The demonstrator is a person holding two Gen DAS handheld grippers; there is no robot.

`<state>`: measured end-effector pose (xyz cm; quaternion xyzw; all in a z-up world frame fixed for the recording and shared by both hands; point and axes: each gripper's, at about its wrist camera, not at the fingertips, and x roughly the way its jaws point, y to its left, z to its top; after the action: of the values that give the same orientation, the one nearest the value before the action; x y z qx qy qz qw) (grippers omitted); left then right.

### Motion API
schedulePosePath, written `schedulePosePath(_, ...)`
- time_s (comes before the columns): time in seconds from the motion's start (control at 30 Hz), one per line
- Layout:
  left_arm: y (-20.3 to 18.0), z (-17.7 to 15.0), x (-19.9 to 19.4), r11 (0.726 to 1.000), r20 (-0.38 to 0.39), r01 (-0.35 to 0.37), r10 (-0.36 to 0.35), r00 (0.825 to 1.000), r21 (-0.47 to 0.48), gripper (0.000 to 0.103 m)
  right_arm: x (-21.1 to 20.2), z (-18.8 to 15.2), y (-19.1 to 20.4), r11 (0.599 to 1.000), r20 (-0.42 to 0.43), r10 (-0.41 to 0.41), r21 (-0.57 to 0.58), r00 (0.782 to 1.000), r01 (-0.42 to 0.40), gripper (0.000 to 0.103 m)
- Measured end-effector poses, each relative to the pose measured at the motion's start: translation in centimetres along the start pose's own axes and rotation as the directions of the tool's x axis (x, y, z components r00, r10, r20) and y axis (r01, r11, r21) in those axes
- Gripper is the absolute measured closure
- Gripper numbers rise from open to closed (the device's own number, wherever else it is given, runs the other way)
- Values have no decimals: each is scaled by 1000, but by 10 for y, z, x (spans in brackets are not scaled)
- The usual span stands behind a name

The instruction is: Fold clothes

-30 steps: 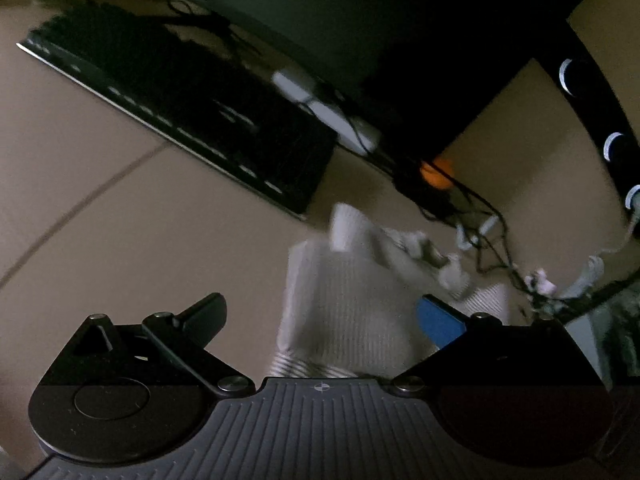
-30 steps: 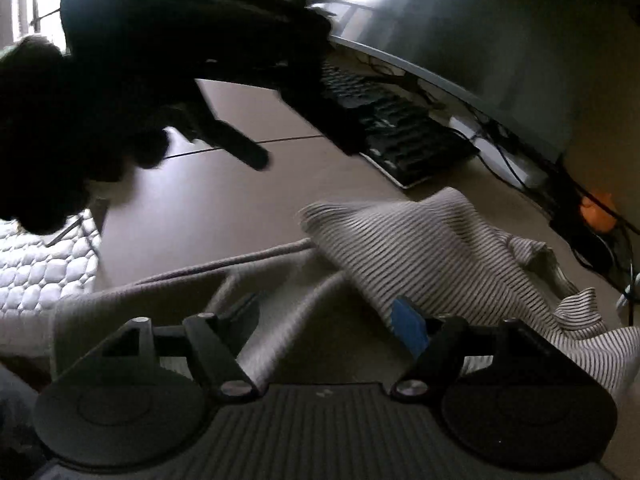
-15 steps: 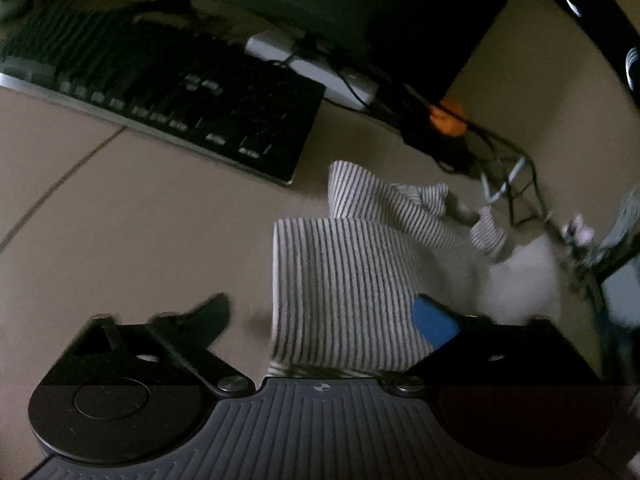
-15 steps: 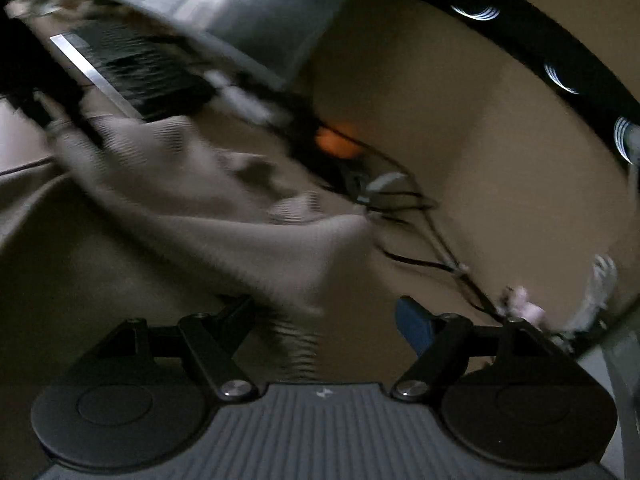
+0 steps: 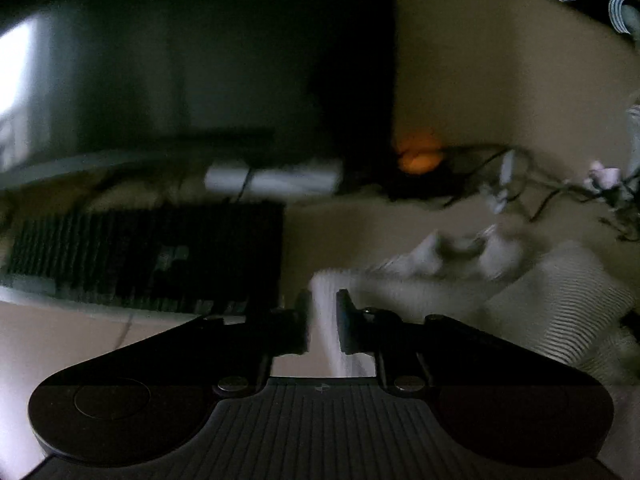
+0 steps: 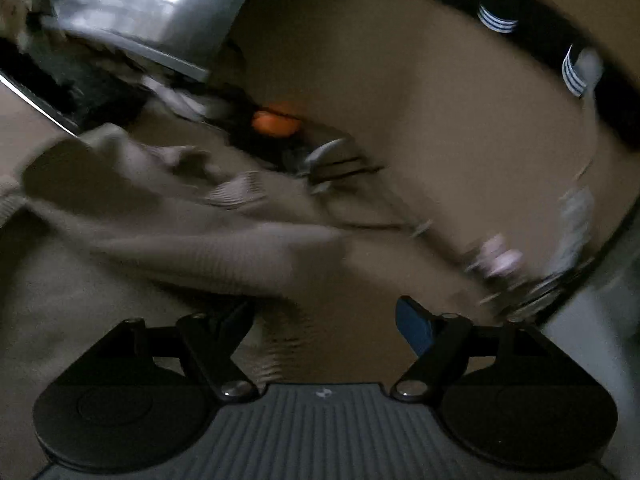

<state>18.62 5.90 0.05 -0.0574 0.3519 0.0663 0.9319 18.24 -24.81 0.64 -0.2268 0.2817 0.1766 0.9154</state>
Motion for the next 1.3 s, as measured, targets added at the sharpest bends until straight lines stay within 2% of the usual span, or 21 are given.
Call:
schedulePosePath(0.03, 12, -3, -2, 996, -19, 47, -48, 999, -78, 54, -3, 1, -4, 999, 5, 32, 21, 999, -32, 22)
schedulePosePath(0.07, 21, -5, -6, 983, -25, 96, -101, 995, -154, 34, -7, 1, -7, 999, 19, 41, 25, 999, -42, 21)
schedulePosePath(0.1, 31, -8, -12, 961, -30, 151, -162, 986, -230, 25, -11, 1, -8, 999, 35, 37, 13, 999, -37, 19)
schedulePosePath(0.17, 39, -15, -21, 915, -44, 241, -269, 962, -323, 21, -14, -1, -4, 998, 62, 20, -62, 998, -16, 17)
schedulePosePath(0.23, 32, -23, -21, 885, -83, 294, -344, 935, -360, 14, -11, -4, 5, 988, 73, 11, -154, 997, 1, 17)
schedulePosePath(0.3, 20, -31, -14, 877, -120, 309, -374, 920, -367, 10, -4, -9, 17, 966, 72, 8, -258, 997, 11, 17)
schedulePosePath(0.37, 7, -39, -1, 875, -161, 298, -381, 910, -383, 10, 3, -7, 28, 955, 65, 25, -298, 998, -4, 17)
schedulePosePath(0.43, 0, -43, 11, 870, -187, 278, -378, 907, -407, 16, 7, -4, 33, 957, 68, 32, -290, 997, -11, 17)
schedulePosePath(0.47, -4, -43, 14, 883, -193, 252, -348, 917, -396, 34, 10, -2, 35, 959, 74, 20, -283, 997, 2, 17)
schedulePosePath(0.5, -7, -43, 17, 899, -198, 221, -311, 929, -377, 59, 14, 0, 36, 960, 81, 1, -279, 997, 21, 17)
schedulePosePath(0.6, -14, -35, 1, 944, -174, 181, -235, 956, -276, 82, 22, 3, 36, 962, 100, -61, -259, 993, 86, 17)
schedulePosePath(0.73, -28, -15, -36, 983, -47, 154, -160, 986, -102, 86, 10, 12, 31, 971, 168, -137, -172, 976, 166, 17)
schedulePosePath(0.8, -34, -1, -42, 993, 27, 117, -116, 993, -28, 87, 5, 17, 31, 972, 204, -163, -135, 965, 193, 17)
schedulePosePath(0.87, -33, 8, -33, 998, 62, 65, -65, 996, 7, 87, 11, 21, 36, 977, 190, -136, -137, 972, 164, 17)
schedulePosePath(0.9, -32, 9, -26, 999, 69, 36, -38, 997, 24, 88, 12, 22, 35, 985, 162, -93, -126, 982, 114, 17)
schedulePosePath(1.0, -20, 1, -4, 997, 21, -24, 23, 1000, 75, 86, 16, 24, 34, 996, 80, 41, -85, 996, -35, 17)
schedulePosePath(1.07, -9, -11, 7, 997, -34, -32, 34, 999, 76, 81, 11, 24, 23, 989, 59, 148, -21, 987, -147, 16)
schedulePosePath(1.13, 3, -16, 9, 998, -63, -55, 57, 996, 41, 70, 3, 27, 13, 976, 75, 214, 29, 974, -217, 15)
schedulePosePath(1.17, 10, -15, 4, 999, -59, -35, 35, 998, -4, 63, 1, 31, 5, 962, 89, 257, 74, 962, -264, 15)
schedulePosePath(1.23, 14, -7, -11, 993, -2, 94, -95, 996, -77, 46, 3, 38, -8, 922, 112, 331, 171, 937, -346, 15)
schedulePosePath(1.3, 10, 3, -24, 967, 60, 232, -227, 972, -102, 25, 20, 39, -20, 852, 113, 402, 318, 909, -417, 15)
